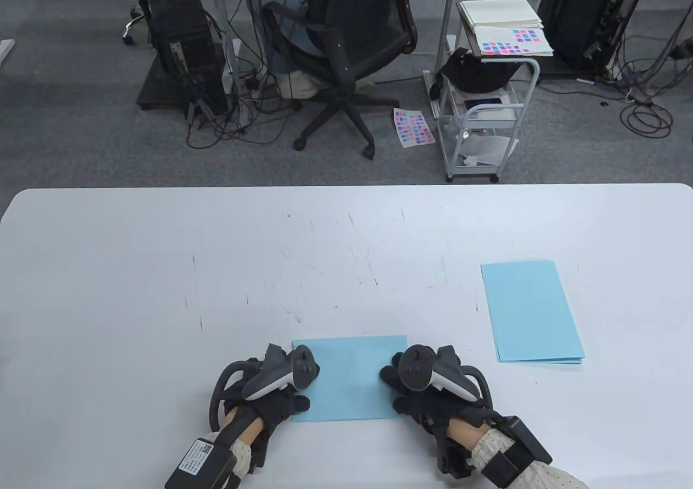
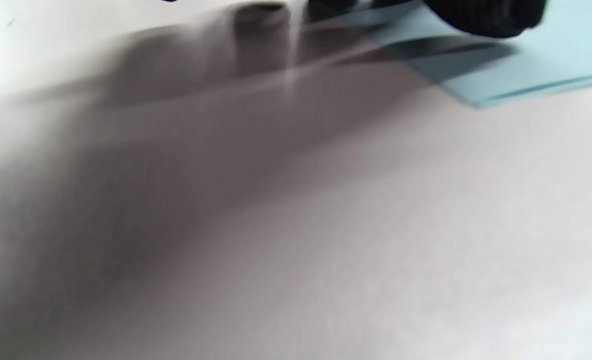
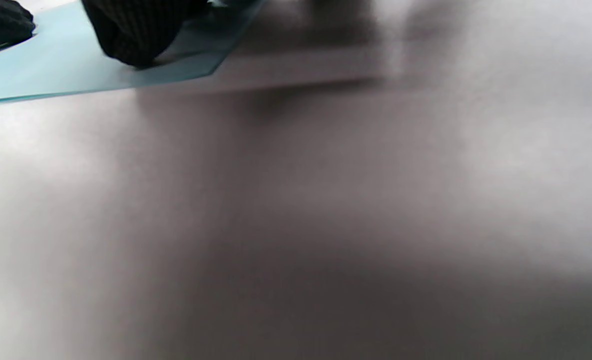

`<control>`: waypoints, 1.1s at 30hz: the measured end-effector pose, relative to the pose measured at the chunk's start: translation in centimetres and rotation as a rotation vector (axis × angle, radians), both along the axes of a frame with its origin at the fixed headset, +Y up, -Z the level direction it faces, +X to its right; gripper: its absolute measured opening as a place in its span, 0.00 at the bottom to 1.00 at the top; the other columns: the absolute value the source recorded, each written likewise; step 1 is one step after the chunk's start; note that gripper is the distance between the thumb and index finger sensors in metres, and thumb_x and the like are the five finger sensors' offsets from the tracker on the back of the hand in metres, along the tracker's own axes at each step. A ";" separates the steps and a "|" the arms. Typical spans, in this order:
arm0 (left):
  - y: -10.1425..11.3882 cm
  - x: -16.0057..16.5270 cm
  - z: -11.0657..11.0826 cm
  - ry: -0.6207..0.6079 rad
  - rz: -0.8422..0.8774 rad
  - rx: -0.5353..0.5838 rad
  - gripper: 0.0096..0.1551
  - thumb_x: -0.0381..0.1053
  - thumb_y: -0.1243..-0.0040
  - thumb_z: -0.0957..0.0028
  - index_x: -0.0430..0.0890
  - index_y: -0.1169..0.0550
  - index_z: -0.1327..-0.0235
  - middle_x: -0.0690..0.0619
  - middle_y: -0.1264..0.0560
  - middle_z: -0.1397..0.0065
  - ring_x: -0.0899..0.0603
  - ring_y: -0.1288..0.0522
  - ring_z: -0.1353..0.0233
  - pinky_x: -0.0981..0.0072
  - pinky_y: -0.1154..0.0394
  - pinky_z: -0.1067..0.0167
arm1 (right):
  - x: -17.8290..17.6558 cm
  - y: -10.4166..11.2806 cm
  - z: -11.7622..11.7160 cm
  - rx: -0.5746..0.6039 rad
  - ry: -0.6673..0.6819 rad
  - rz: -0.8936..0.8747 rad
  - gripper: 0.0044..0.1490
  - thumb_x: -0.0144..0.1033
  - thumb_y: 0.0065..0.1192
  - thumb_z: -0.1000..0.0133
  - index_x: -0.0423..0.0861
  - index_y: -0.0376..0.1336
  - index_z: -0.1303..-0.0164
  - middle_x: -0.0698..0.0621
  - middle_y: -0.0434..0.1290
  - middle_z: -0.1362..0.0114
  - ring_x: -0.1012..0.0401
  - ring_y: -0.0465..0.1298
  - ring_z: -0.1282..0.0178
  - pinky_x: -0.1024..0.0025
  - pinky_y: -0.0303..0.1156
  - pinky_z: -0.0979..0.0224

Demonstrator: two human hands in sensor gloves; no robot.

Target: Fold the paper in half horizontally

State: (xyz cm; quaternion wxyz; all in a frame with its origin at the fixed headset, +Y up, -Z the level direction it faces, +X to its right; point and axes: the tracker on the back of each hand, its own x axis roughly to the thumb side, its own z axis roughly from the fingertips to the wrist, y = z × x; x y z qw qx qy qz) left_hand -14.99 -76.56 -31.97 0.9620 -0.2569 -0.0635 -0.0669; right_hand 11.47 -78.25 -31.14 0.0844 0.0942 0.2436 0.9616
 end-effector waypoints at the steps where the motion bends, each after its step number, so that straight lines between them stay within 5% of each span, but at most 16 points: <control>1: 0.3 0.2 -0.1 0.011 -0.003 0.000 0.41 0.66 0.45 0.59 0.78 0.45 0.30 0.74 0.52 0.15 0.53 0.53 0.11 0.44 0.49 0.14 | 0.0 0.0 0.0 0.003 0.001 0.001 0.41 0.49 0.56 0.46 0.70 0.45 0.24 0.68 0.38 0.13 0.51 0.30 0.14 0.36 0.25 0.22; 11: 3.6 5.5 -2.3 -0.085 -0.016 0.026 0.39 0.63 0.46 0.55 0.77 0.45 0.29 0.74 0.52 0.15 0.55 0.54 0.11 0.46 0.51 0.14 | -0.1 0.0 -0.1 -0.006 0.002 0.006 0.41 0.49 0.56 0.46 0.70 0.44 0.24 0.68 0.37 0.14 0.50 0.30 0.14 0.36 0.25 0.22; 20: 0.8 10.0 -3.1 -0.162 -0.034 -0.057 0.38 0.62 0.47 0.54 0.77 0.46 0.30 0.77 0.53 0.17 0.58 0.57 0.12 0.48 0.54 0.13 | 0.0 0.0 -0.1 -0.009 0.005 -0.002 0.41 0.49 0.55 0.46 0.70 0.44 0.24 0.69 0.37 0.14 0.50 0.30 0.14 0.36 0.26 0.22; 33: -0.3 9.1 -4.0 -0.139 -0.018 -0.106 0.37 0.65 0.48 0.55 0.81 0.47 0.34 0.82 0.55 0.19 0.60 0.58 0.13 0.48 0.55 0.13 | 0.0 0.0 -0.1 -0.004 0.006 0.018 0.41 0.50 0.55 0.46 0.71 0.44 0.25 0.69 0.37 0.14 0.50 0.31 0.14 0.36 0.26 0.22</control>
